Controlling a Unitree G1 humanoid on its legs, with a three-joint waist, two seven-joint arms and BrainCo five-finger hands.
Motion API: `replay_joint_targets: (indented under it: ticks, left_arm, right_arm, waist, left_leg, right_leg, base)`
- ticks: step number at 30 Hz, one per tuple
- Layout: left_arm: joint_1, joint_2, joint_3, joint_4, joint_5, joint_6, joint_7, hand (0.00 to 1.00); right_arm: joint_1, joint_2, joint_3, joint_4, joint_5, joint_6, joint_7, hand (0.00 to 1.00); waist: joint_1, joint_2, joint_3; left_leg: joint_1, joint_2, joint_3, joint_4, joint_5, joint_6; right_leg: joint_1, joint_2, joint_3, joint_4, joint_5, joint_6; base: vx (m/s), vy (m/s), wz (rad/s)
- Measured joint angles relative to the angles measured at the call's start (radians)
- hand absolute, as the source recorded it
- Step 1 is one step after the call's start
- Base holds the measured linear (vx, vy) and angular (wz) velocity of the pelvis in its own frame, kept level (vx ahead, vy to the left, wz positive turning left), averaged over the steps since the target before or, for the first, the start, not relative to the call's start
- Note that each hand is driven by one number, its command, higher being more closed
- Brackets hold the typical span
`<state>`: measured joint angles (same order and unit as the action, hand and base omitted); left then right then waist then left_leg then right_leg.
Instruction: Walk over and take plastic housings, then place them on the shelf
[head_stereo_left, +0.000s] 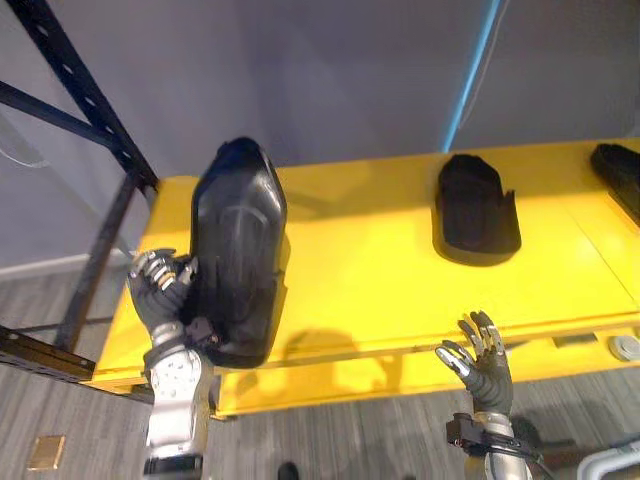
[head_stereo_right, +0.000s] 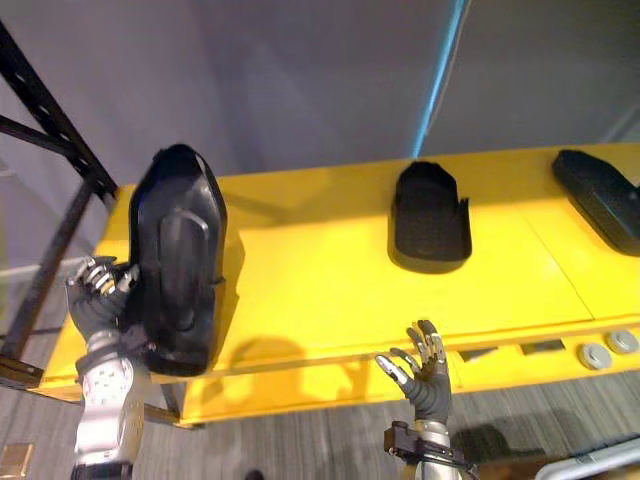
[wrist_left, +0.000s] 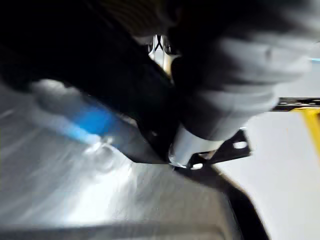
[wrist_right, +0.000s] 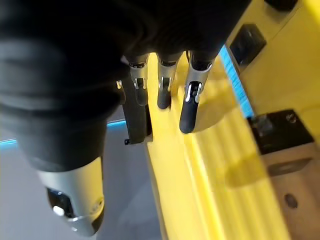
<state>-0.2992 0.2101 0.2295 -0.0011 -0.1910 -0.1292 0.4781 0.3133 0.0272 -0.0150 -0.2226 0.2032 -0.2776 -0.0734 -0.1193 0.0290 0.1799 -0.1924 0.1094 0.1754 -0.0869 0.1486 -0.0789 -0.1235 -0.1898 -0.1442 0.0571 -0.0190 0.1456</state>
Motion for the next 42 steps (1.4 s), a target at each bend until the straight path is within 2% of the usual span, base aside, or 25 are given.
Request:
replay_joint_targets:
  ticks: [1,6,9,11,14,15,19,23,25,29,30,33,34,38,40,42]
  left_arm:
    - [-0.041,0.020,0.015,0.028,-0.008,0.008,0.014,1.00]
    - [-0.200,0.125,0.034,0.165,-0.043,0.033,0.075,1.00]
    - [-0.321,0.231,0.039,0.246,-0.062,0.034,0.087,1.00]
    - [-0.398,0.287,0.012,0.340,-0.062,0.036,0.099,1.00]
    - [-0.477,0.323,-0.032,0.424,-0.066,0.047,0.106,1.00]
    - [-0.496,0.344,-0.053,0.452,-0.067,0.047,0.105,0.00]
    - [-0.543,0.379,-0.103,0.500,-0.105,0.055,0.071,0.00]
    - [-0.546,0.380,-0.149,0.491,-0.156,0.055,0.035,0.00]
    - [-0.517,0.371,-0.158,0.379,-0.202,0.052,0.034,0.00]
    - [-0.422,0.306,-0.154,0.089,-0.219,-0.005,0.038,0.00]
    - [-0.378,0.280,-0.147,-0.006,-0.216,-0.025,0.037,1.00]
    - [-0.289,0.235,-0.116,-0.169,-0.176,-0.059,0.033,1.00]
    - [-0.229,0.207,-0.099,-0.252,-0.138,-0.079,0.024,1.00]
    - [-0.051,0.141,-0.094,-0.398,-0.055,-0.118,-0.013,1.00]
    - [0.067,0.088,-0.124,-0.467,-0.039,-0.132,-0.042,1.00]
    - [0.200,0.026,-0.207,-0.512,-0.035,-0.134,-0.088,1.00]
  right_arm:
    - [-0.005,-0.004,0.010,-0.006,0.000,-0.008,0.000,0.00]
    - [-0.014,-0.031,0.031,-0.043,0.001,-0.046,-0.005,0.00]
    - [-0.044,-0.034,0.033,-0.046,0.004,-0.067,-0.010,0.00]
    - [-0.049,-0.055,0.055,-0.051,0.014,-0.082,-0.013,0.00]
    - [-0.049,-0.077,0.077,-0.056,0.025,-0.093,-0.015,0.00]
    - [-0.049,-0.079,0.086,-0.049,0.026,-0.092,-0.014,0.00]
    - [-0.051,-0.105,0.100,-0.042,0.025,-0.108,-0.008,0.00]
    - [-0.052,-0.107,0.110,-0.038,0.025,-0.108,-0.008,0.00]
    - [-0.050,-0.106,0.117,-0.027,0.024,-0.108,-0.004,0.00]
    - [-0.057,-0.106,0.116,0.001,0.013,-0.107,0.003,0.00]
    - [-0.060,-0.106,0.116,0.017,0.006,-0.105,0.007,0.00]
    - [-0.068,-0.106,0.109,0.048,-0.005,-0.096,0.016,0.00]
    - [-0.067,-0.099,0.092,0.060,-0.008,-0.090,0.024,0.00]
    - [-0.054,-0.087,0.054,0.092,-0.009,-0.066,0.039,0.00]
    - [-0.033,-0.085,0.053,0.094,-0.009,-0.048,0.046,0.00]
    - [-0.008,-0.073,0.052,0.099,-0.013,-0.039,0.053,0.00]
  waist:
    - [-0.009,0.001,0.019]
    - [-0.012,0.001,0.070]
    - [-0.013,-0.004,0.100]
    - [-0.015,-0.005,0.108]
    - [-0.018,-0.011,0.124]
    - [-0.017,-0.011,0.126]
    - [-0.013,-0.011,0.137]
    - [-0.013,-0.012,0.139]
    - [-0.014,-0.014,0.146]
    - [-0.013,-0.014,0.151]
    - [-0.013,-0.013,0.150]
    - [-0.013,-0.002,0.142]
    - [-0.013,0.012,0.129]
    - [-0.004,0.039,0.083]
    - [0.003,0.049,0.057]
    - [0.008,0.060,0.024]
  left_leg:
    - [-0.010,0.004,0.002,0.000,0.007,-0.002]
    - [-0.047,0.015,0.018,0.000,0.021,-0.004]
    - [-0.062,0.020,0.032,0.000,0.027,-0.007]
    - [-0.074,0.022,0.041,0.000,0.028,-0.008]
    - [-0.078,0.027,0.041,0.001,0.030,-0.011]
    - [-0.081,0.030,0.043,0.001,0.031,-0.012]
    - [-0.086,0.032,0.047,0.001,0.034,-0.014]
    - [-0.085,0.032,0.047,0.001,0.037,-0.015]
    - [-0.078,0.030,0.047,0.001,0.039,-0.014]
    - [-0.044,0.029,0.045,0.000,0.039,-0.013]
    - [-0.024,0.029,0.044,0.000,0.039,-0.014]
    - [0.008,0.029,0.037,-0.001,0.038,-0.014]
    - [0.015,0.029,0.030,-0.001,0.038,-0.014]
    - [0.034,0.028,0.007,-0.004,0.038,-0.014]
    - [0.041,0.028,-0.001,-0.004,0.037,-0.015]
    - [0.041,0.028,-0.012,-0.005,0.037,-0.015]
  right_leg:
    - [-0.012,0.004,0.003,0.002,0.003,-0.002]
    - [-0.072,0.016,0.028,0.017,0.009,-0.006]
    - [-0.106,0.020,0.049,0.033,0.008,-0.007]
    - [-0.127,0.021,0.059,0.040,0.008,-0.007]
    - [-0.132,0.025,0.061,0.043,0.008,-0.007]
    - [-0.140,0.028,0.067,0.048,0.008,-0.008]
    - [-0.160,0.029,0.077,0.070,0.003,-0.013]
    - [-0.163,0.029,0.078,0.079,0.001,-0.014]
    - [-0.162,0.029,0.077,0.086,0.001,-0.014]
    - [-0.128,0.028,0.075,0.087,-0.003,-0.014]
    - [-0.108,0.028,0.074,0.086,-0.006,-0.014]
    - [-0.063,0.028,0.064,0.071,-0.007,-0.013]
    - [-0.047,0.028,0.053,0.066,-0.007,-0.013]
    - [-0.005,0.027,0.026,0.054,-0.008,-0.013]
    - [0.014,0.028,0.017,0.042,-0.007,-0.012]
    - [0.022,0.028,0.003,0.038,-0.008,-0.012]
  base:
    - [-0.07,-0.027,-0.10]
    - [-0.03,-0.018,-0.13]
    - [-0.02,-0.013,-0.15]
    - [-0.02,-0.009,-0.15]
    - [-0.01,-0.007,-0.03]
    - [-0.01,-0.013,-0.08]
    - [-0.01,-0.007,-0.06]
    - [0.00,0.000,0.00]
    - [0.00,0.000,0.00]
    - [0.00,0.000,0.00]
    - [0.00,0.000,0.00]
    - [0.00,0.006,0.09]
    - [-0.01,0.017,0.17]
    - [-0.01,0.016,0.20]
    - [-0.03,0.010,0.14]
    - [-0.04,0.008,0.14]
